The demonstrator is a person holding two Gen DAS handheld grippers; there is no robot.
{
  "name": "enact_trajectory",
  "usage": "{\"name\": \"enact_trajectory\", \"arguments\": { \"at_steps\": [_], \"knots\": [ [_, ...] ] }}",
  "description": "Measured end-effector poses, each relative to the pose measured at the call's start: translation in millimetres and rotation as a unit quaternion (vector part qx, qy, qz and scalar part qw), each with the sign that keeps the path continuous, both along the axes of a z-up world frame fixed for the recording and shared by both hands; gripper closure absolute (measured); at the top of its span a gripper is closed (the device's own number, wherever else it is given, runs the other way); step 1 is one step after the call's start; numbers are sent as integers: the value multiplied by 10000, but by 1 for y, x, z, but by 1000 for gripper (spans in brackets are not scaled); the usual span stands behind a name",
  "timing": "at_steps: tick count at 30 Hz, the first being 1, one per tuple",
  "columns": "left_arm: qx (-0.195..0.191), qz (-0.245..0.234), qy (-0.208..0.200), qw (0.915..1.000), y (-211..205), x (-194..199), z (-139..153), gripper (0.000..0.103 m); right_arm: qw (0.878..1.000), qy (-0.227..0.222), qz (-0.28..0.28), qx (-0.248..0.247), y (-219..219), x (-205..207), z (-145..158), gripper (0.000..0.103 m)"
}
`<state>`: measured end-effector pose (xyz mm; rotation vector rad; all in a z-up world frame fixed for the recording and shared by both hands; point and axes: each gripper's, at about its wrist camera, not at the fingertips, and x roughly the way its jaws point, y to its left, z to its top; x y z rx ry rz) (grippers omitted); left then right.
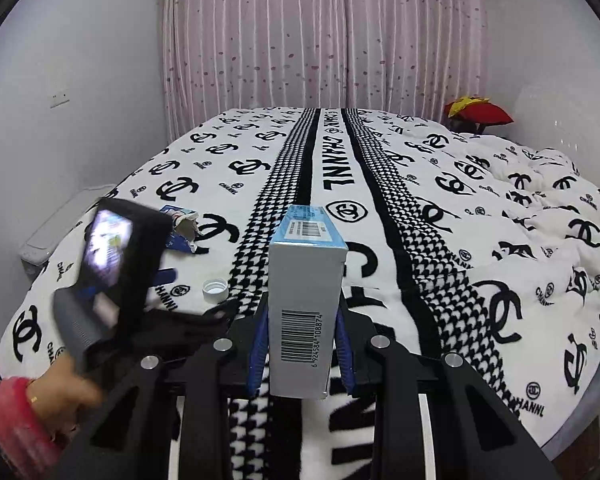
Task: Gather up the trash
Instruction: 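Grasp the white bottle cap with the left tool, then open both tools over the orange bucket to drop the bottle cap and light-blue box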
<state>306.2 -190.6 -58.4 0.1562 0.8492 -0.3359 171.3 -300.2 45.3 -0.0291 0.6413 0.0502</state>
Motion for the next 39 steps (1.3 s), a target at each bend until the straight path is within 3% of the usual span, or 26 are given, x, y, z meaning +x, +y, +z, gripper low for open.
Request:
{"name": "enact_trajectory", "arguments": {
  "at_steps": [1,3,15,23,30,39],
  "knots": [
    [29,9,74,10000,-3,4,-3,36,10000,-17,17,13,-2,-3,0,74],
    [22,47,245,9997,-5,11,-10,71,9999,-32,54,87,-5,-9,1,74],
    [54,-156,-205,9997,13,-39,20,72,9993,-228,173,243,-3,-49,10,74],
    [104,-694,-569,9959,54,-149,50,72,9979,-368,456,285,11,-102,22,74],
    [-87,-923,-355,9951,92,-238,45,72,9953,-360,856,274,31,-168,25,74],
    [8,-1164,607,9913,125,-332,-21,72,9861,310,1562,477,57,-253,-12,74]
  ]
}}
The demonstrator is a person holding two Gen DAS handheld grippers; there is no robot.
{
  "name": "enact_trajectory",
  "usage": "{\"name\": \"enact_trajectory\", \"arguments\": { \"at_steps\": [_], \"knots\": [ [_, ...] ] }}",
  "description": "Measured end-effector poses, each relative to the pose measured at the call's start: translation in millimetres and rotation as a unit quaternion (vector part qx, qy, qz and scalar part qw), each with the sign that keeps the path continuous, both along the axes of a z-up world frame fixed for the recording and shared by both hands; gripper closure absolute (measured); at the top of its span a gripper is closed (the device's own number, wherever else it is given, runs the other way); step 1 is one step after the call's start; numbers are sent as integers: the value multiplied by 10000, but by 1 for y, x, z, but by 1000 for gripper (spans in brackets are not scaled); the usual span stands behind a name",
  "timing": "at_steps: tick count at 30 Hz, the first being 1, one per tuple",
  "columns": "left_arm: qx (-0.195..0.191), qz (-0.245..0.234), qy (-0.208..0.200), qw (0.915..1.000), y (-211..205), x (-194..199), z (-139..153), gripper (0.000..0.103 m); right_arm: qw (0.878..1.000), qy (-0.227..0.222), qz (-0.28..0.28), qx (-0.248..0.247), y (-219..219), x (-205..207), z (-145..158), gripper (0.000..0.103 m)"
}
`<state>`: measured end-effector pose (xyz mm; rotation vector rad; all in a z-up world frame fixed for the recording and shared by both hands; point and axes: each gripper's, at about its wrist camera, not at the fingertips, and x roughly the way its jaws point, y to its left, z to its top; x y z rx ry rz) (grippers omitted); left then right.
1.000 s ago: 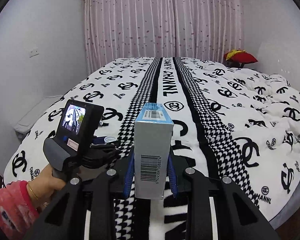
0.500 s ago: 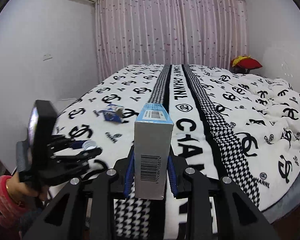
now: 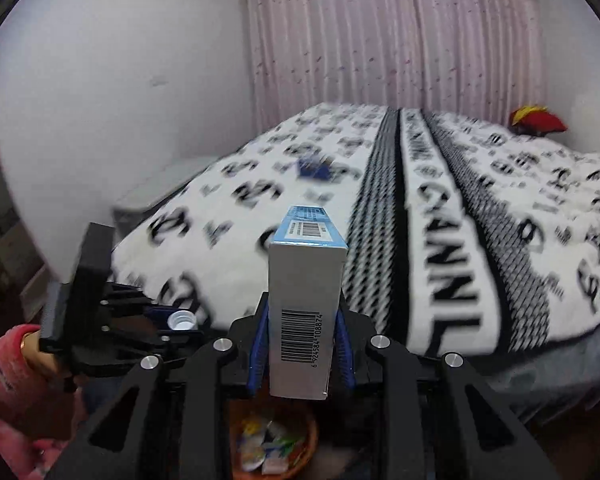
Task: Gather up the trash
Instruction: 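Open both tools over the orange bucket to drop the bottle cap and light-blue box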
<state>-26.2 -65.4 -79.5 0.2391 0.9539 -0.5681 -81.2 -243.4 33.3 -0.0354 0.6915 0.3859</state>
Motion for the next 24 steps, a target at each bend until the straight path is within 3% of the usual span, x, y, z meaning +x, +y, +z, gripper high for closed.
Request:
{"name": "enact_trajectory", "arguments": {
  "at_steps": [5,10,18,24],
  "knots": [
    [98,-28,594,9982,7,-26,-51,72,9977,620,291,-18,15,-28,-41,74],
    [253,29,1171,9928,2,-30,-105,72,9899,1381,295,-92,25,-29,-102,74],
    [535,156,1691,9840,-13,-18,-159,72,9750,2191,130,-341,36,-12,-190,74],
    [694,249,2018,9767,-17,-14,-190,72,9657,2567,8,-384,45,5,-229,74]
  ]
}}
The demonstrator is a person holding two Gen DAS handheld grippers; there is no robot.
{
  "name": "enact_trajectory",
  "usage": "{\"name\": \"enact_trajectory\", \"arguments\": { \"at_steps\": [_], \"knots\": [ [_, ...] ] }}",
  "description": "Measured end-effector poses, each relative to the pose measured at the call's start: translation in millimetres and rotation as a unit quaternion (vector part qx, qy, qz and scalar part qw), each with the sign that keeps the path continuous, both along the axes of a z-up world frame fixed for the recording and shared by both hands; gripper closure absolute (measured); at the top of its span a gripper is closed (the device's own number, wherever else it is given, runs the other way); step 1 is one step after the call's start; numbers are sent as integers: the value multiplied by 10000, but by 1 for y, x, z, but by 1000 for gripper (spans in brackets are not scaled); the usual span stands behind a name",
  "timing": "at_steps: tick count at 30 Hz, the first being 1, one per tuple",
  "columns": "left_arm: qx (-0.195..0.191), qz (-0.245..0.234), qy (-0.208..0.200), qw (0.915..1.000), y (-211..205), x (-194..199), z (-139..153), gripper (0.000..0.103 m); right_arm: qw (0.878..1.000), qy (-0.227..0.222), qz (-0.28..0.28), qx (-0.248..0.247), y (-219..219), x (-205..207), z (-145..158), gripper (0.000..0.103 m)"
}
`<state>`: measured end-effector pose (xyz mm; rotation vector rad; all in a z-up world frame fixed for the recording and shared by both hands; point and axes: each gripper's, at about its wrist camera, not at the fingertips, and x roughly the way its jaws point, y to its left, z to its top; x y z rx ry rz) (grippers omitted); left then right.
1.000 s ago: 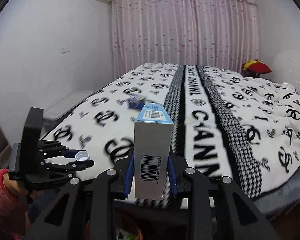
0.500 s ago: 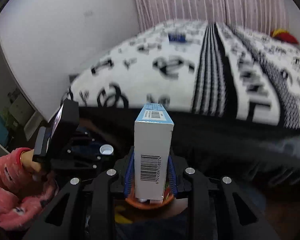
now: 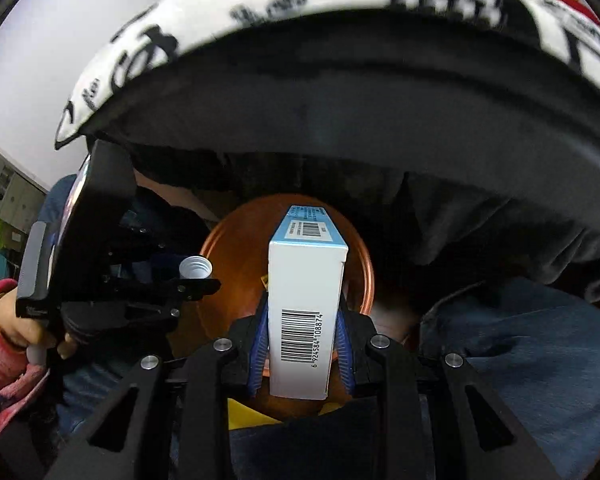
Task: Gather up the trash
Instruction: 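Open both tools over the orange bucket to drop the bottle cap and light-blue box, then return to the bed and grasp the blue snack box with the right tool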
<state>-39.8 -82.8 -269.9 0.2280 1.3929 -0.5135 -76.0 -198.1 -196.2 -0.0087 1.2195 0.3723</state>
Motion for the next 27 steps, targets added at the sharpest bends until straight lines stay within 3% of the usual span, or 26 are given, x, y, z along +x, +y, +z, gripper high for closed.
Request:
{"name": "enact_trajectory", "arguments": {
  "at_steps": [6,7,8,9,14,21,27],
  "knots": [
    [134,-27,162,9998,2,0,-16,71,9995,302,-88,96,0,10,-24,71],
    [173,-31,155,9997,2,0,-17,58,9992,356,-113,162,-2,12,-26,70],
    [209,-27,99,9997,2,2,-17,38,9990,368,-159,201,-3,13,-27,65],
    [219,-28,26,9998,1,3,-15,26,9989,346,-225,221,-5,15,-26,52],
    [215,23,-84,9997,2,5,-11,23,9982,163,-502,267,-20,18,-15,45],
    [155,76,-81,9998,3,6,-8,23,9972,46,-624,403,-32,20,1,44],
    [-253,-68,-542,9982,11,4,42,23,9966,-206,-516,616,-35,24,37,43]
  ]
}}
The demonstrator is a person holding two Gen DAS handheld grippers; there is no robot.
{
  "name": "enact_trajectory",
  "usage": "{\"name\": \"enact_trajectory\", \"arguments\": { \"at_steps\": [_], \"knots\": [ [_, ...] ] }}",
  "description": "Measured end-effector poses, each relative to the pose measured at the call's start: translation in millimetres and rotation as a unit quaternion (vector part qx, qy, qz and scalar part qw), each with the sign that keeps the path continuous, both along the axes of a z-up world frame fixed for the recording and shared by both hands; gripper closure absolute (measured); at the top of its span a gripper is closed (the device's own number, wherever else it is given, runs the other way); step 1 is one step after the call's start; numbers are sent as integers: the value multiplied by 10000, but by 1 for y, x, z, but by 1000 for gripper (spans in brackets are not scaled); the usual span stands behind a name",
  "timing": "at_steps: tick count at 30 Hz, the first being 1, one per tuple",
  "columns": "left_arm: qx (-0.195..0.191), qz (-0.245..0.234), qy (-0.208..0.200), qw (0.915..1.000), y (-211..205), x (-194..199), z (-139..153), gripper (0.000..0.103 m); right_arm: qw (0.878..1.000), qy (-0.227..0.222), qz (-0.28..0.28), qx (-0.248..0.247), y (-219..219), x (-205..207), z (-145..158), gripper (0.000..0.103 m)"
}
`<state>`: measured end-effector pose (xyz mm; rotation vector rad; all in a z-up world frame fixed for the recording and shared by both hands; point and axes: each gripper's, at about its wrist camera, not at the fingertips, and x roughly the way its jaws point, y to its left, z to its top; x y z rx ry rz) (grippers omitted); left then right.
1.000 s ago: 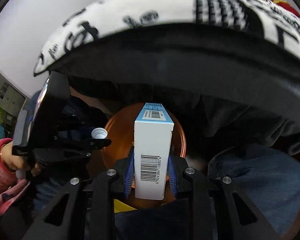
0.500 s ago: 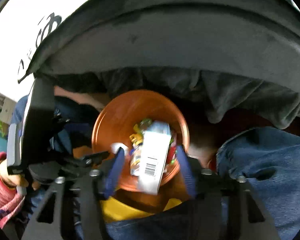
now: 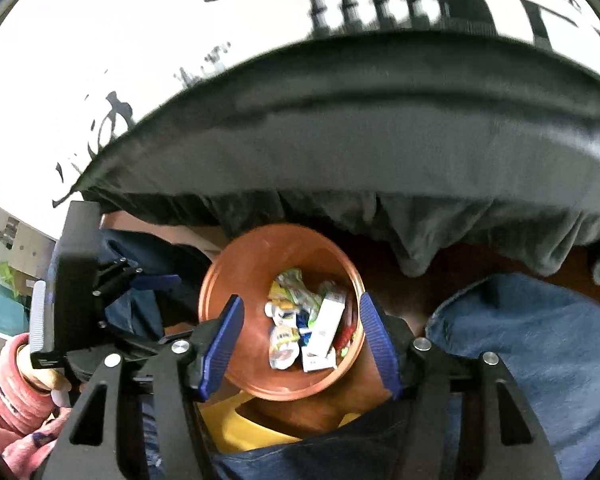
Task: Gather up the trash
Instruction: 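Return to the bed and grasp the blue snack box with the right tool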
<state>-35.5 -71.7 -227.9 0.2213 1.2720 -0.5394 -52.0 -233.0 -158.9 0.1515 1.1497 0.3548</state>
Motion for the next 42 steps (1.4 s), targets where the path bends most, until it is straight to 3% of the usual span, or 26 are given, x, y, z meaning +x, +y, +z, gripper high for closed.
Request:
{"name": "enact_trajectory", "arguments": {
  "at_steps": [4,10,17,23,26,33,38,40,42],
  "knots": [
    [-336,-29,-555,9979,13,4,54,23,9989,-436,-23,177,-6,12,43,39],
    [-710,410,-1362,9873,43,22,126,19,9934,-1114,-18,261,-11,43,100,35],
    [-888,1160,-1917,9705,73,62,175,13,9856,-1653,41,346,-5,103,140,34],
    [-980,1556,-2055,9612,91,103,197,13,9760,-2039,278,709,11,189,166,34],
    [-998,1690,-2049,9589,100,126,202,13,9745,-2118,445,593,25,230,169,34],
    [-1032,1983,-1972,9546,118,182,203,13,9706,-2156,998,-384,69,338,154,34],
    [-1063,2139,-1974,9508,129,217,203,13,9660,-2125,1178,-881,89,388,135,35],
    [-1091,2187,-1940,9501,132,230,201,13,9647,-2063,1300,-998,97,405,125,41],
    [-1105,2234,-1885,9499,134,245,199,13,9624,-2007,1384,-1197,104,417,116,59]
  ]
}}
